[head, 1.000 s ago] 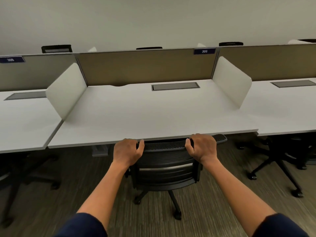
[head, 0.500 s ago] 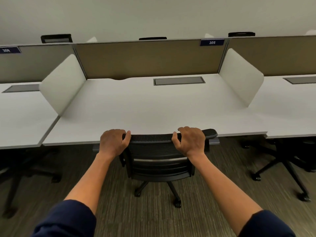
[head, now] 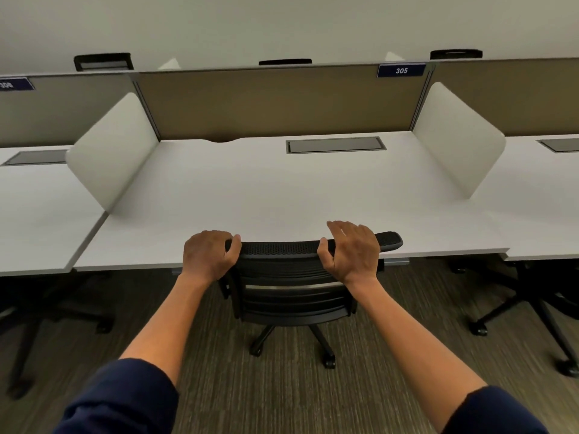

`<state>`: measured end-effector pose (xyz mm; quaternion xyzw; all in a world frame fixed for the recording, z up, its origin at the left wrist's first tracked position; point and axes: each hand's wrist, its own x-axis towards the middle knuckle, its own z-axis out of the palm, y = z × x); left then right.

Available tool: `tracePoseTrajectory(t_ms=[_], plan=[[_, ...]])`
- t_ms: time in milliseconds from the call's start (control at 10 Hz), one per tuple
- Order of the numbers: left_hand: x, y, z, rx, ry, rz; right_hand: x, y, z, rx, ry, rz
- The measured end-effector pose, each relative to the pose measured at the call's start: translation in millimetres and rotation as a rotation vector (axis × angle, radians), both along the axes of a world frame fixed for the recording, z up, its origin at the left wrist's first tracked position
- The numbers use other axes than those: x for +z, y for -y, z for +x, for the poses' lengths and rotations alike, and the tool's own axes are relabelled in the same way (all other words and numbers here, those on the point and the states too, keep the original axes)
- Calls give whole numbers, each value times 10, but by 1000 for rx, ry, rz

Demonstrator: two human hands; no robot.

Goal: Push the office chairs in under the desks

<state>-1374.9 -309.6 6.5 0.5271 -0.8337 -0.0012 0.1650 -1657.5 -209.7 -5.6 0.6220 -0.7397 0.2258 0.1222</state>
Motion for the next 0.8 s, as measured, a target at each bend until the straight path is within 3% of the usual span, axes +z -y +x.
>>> tracePoseTrajectory(t_ms=[300, 500, 700, 800], plan=[[-66, 46, 36, 63, -99, -51, 4, 56, 31, 8, 0, -14], [20, -78, 41, 142, 85, 27, 56, 16, 68, -26, -7, 71], [19, -390, 190, 108, 110, 115, 117, -62, 264, -39, -32, 132], [-84, -576, 418, 137, 102, 106, 126, -20, 596, 58, -47, 167]])
